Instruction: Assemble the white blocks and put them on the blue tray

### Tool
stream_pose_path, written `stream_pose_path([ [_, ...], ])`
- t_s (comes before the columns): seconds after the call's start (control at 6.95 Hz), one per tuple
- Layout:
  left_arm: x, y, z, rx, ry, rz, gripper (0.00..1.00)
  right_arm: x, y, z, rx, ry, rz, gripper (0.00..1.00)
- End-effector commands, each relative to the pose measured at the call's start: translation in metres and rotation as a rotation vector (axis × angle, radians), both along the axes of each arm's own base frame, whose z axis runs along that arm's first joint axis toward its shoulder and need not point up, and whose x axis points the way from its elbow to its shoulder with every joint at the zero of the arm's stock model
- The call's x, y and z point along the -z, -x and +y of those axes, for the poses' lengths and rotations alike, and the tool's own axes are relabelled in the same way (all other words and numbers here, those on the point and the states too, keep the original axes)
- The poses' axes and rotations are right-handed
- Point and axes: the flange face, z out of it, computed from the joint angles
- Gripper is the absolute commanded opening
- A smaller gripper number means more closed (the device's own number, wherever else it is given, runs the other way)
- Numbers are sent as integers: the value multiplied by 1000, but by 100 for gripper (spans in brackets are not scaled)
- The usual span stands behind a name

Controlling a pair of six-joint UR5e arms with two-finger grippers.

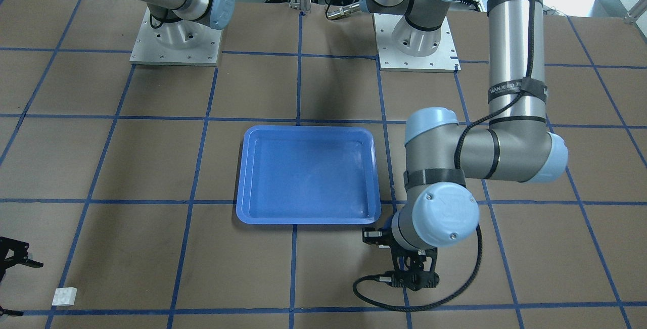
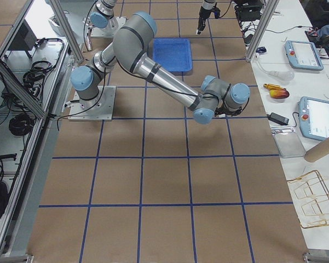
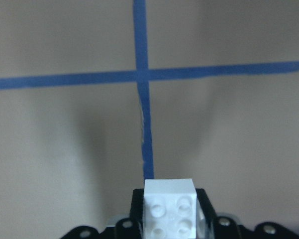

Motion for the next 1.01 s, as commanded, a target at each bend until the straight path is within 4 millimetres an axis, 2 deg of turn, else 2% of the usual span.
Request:
stream_pose_path([
  [0.0, -12, 47, 92, -28, -45, -27, 12, 15, 2, -8, -2, -25, -12, 94],
  [0.14, -5, 78, 129, -48, -16, -38, 12, 22, -4, -5, -6, -65, -31, 94],
  [0.29, 11, 102, 156, -56, -7, -44, 12, 25, -6, -3, -8, -94, -45, 95],
  [0.43, 31, 124, 172, -71, 36, -38, 12, 32, -8, -2, -9, -107, -54, 94],
  [0.58, 40, 133, 179, -50, 95, -11, 12, 37, -10, -4, -7, -99, -80, 94],
  [0.72, 52, 132, 183, -50, 115, 0, 12, 36, -12, -5, -5, -95, -94, 94],
  [0.86, 55, 132, 183, -51, 115, 11, 12, 40, -12, -6, -7, -97, -96, 94],
])
